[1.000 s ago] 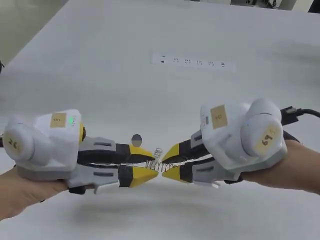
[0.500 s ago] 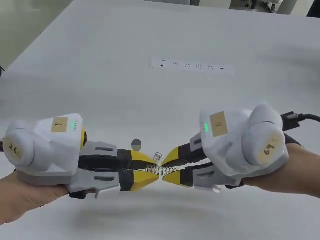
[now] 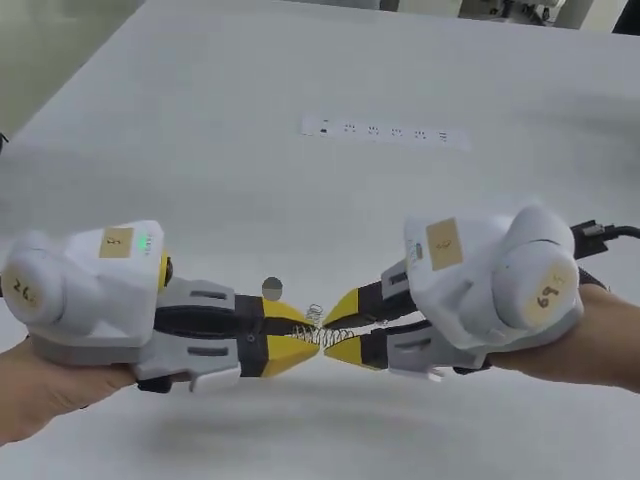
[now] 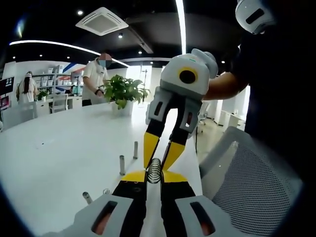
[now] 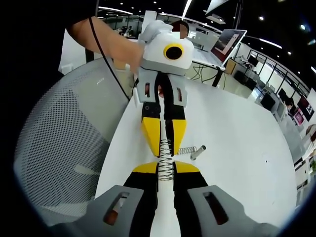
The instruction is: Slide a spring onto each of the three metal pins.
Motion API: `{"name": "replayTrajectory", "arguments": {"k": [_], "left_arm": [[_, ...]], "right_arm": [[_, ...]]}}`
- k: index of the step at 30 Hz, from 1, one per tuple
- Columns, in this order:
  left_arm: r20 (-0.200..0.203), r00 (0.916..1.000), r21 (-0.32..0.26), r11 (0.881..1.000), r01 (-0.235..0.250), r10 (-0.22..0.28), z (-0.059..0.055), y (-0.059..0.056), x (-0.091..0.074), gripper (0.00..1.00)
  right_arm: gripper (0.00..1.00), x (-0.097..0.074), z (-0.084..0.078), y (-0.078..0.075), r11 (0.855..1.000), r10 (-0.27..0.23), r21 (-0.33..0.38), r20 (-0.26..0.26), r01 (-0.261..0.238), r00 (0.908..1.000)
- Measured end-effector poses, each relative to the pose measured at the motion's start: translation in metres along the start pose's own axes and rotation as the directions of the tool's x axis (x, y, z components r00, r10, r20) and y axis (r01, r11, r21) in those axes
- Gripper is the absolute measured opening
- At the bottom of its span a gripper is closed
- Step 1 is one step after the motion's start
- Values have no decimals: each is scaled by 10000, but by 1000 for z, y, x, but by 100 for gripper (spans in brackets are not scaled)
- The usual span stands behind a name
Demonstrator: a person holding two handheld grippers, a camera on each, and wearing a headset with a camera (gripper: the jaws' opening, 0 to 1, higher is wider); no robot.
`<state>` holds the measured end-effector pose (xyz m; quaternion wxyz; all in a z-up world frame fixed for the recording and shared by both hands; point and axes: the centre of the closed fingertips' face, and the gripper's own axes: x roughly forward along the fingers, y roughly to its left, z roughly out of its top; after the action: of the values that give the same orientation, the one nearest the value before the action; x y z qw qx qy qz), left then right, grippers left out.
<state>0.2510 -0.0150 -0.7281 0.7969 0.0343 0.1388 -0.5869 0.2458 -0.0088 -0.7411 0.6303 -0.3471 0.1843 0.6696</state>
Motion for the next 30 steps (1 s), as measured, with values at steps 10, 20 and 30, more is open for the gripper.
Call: {"name": "replayTrajectory", "arguments": {"k": [10,20,30], "left_arm": [[379,9993,-124,9999,81,-76,8,0,0,1],[725,9974,-281,9996,18,2,17,2,-5,1],[932,9950,-280,9988,399,-371,26,-5,-2,1]], "right_arm": [[17,-11,2,-6,9972,-334,688,570,295,9978],[18,-42,0,-16,9318,-1198,3626,2657,160,9566],[18,-45,0,-7,8984,-1227,4363,3591,-502,9252]]}}
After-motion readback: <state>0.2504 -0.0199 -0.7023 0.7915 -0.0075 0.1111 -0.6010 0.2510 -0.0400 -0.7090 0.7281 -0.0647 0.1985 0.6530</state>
